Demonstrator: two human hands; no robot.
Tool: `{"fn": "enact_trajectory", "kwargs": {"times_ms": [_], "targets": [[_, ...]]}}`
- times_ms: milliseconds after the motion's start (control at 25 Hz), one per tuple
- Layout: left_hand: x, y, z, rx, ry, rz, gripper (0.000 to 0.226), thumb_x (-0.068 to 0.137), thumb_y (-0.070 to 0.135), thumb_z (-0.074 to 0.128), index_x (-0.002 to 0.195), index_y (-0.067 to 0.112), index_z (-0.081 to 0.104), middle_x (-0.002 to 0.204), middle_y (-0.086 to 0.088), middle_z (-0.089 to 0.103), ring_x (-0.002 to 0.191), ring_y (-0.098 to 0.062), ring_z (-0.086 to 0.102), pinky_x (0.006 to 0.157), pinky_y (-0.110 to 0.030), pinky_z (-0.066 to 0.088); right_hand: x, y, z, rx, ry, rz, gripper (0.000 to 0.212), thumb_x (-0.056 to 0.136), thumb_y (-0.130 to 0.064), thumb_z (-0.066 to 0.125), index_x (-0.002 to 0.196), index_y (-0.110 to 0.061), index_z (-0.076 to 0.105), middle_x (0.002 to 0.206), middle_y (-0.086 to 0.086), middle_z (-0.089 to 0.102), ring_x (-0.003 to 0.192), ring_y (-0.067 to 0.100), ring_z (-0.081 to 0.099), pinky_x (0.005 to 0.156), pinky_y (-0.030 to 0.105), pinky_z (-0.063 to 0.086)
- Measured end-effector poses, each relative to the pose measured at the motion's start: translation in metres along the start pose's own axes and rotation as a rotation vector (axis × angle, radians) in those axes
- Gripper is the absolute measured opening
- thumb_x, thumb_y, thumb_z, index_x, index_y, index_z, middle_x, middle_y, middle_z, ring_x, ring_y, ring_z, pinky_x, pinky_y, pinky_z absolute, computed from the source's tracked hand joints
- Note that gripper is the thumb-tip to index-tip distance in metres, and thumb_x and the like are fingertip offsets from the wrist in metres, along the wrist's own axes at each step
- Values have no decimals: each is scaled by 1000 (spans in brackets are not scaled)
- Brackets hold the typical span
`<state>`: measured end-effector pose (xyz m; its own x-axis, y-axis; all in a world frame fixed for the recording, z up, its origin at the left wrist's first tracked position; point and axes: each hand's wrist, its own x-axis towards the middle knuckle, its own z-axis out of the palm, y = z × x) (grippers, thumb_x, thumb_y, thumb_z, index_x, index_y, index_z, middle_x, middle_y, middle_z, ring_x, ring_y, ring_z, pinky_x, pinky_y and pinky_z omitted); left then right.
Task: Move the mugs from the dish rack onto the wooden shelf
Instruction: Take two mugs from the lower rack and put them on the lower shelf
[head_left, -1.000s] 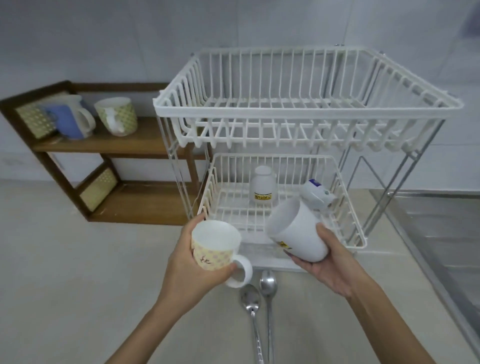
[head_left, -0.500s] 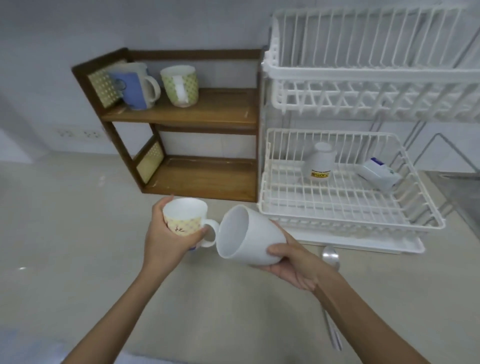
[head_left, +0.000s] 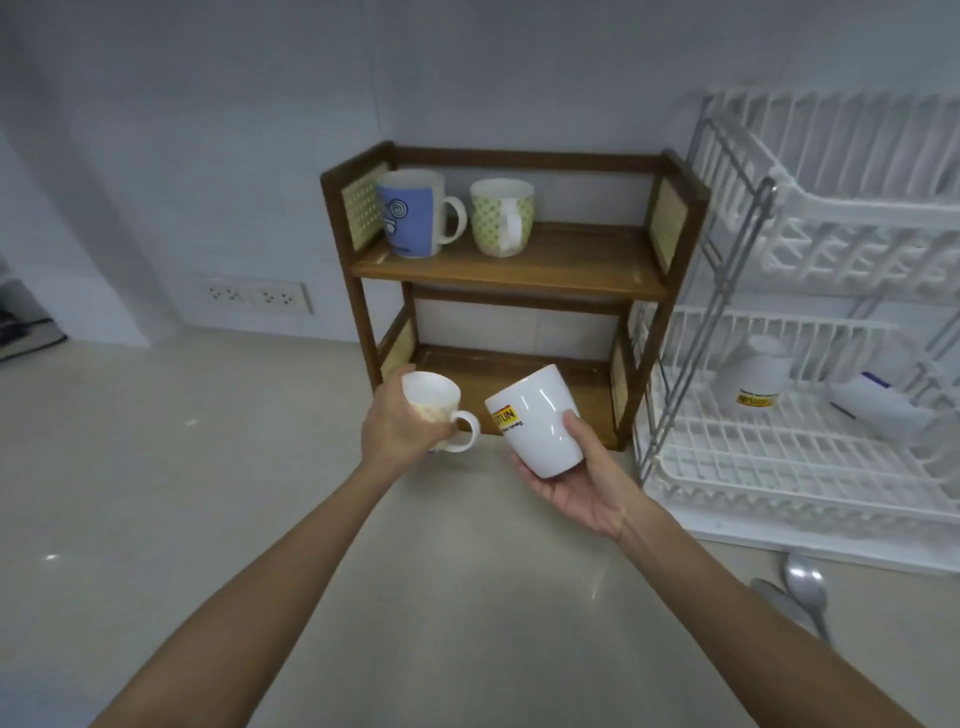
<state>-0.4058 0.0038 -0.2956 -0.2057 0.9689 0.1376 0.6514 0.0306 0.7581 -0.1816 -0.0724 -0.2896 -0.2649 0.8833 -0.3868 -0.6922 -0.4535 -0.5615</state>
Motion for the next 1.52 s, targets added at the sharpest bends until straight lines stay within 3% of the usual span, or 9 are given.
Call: {"fn": "enact_trajectory", "kwargs": {"times_ms": [360, 560, 720, 840, 1000, 1160, 1240, 1400, 1520], "targets": [[83, -10, 51, 42, -86, -50, 106, 55, 42, 87, 144, 15, 35, 140, -9, 46, 128, -29, 46, 102, -43, 45, 45, -10, 7, 56, 174, -143, 75, 64, -22, 82, 127, -4, 46, 123, 22, 57, 108, 32, 60, 85, 45, 56], [122, -27, 68, 12, -92, -82, 106, 60, 34, 89, 146, 10, 32, 145, -12, 43, 135, -30, 39, 109, -41, 37, 61, -22, -7, 85, 249, -175, 76, 60, -33, 85, 123, -5, 52, 113, 20, 62, 93, 31, 69, 76, 44, 58], [126, -43, 68, -13, -79, -70, 103, 59, 35, 89, 143, 9, 36, 142, -14, 48, 131, -32, 43, 106, -42, 39, 61, -18, -12, -52, 168, -27, 76, 62, -45, 80, 122, -5, 56, 114, 21, 66, 98, 32, 68, 71, 32, 59], [124, -47, 63, 4, -118, -54, 103, 61, 37, 88, 144, 10, 33, 142, -13, 45, 132, -32, 42, 106, -45, 40, 65, -17, -11, -140, 158, 20, 70, 68, -36, 77, 126, -7, 52, 118, 20, 65, 97, 31, 69, 63, 30, 58], [105, -42, 57, 26, -157, -54, 95, 77, 25, 78, 151, 11, 20, 147, -17, 34, 135, -34, 35, 107, -45, 37, 87, -15, 5, -177, 270, -22, 76, 55, -41, 80, 119, -9, 55, 98, 11, 68, 74, 17, 70, 53, 23, 54], [32, -55, 59, -61, -101, 12, 76, 88, 12, 62, 151, 11, 20, 147, -15, 34, 131, -32, 41, 103, -42, 41, 122, -17, 8, -103, 325, -164, 73, 64, -24, 82, 127, -6, 49, 113, 11, 63, 99, 20, 62, 67, 27, 58], [-4, -68, 58, 21, -160, 73, 67, 90, 15, 57, 150, 15, 26, 149, -8, 35, 133, -25, 40, 105, -36, 39, 139, -21, 8, -263, 343, -184, 72, 70, -16, 81, 132, -7, 46, 116, 10, 62, 103, 21, 60, 76, 31, 57], [-34, -85, 57, 317, -216, 239, 52, 97, 26, 44, 147, 15, 35, 156, -8, 32, 145, -26, 24, 118, -41, 17, 179, -19, 8, -546, 494, -286, 85, 60, -24, 86, 133, -14, 42, 124, 8, 58, 108, 22, 58, 89, 39, 53], [-39, -92, 59, 528, -335, 216, 63, 99, 46, 24, 154, 17, 13, 163, -6, 6, 150, -25, -1, 119, -44, -4, 203, -12, 9, -694, 645, -342, 93, 52, -40, 87, 131, -18, 43, 123, 4, 58, 103, 20, 56, 86, 35, 49]]}}
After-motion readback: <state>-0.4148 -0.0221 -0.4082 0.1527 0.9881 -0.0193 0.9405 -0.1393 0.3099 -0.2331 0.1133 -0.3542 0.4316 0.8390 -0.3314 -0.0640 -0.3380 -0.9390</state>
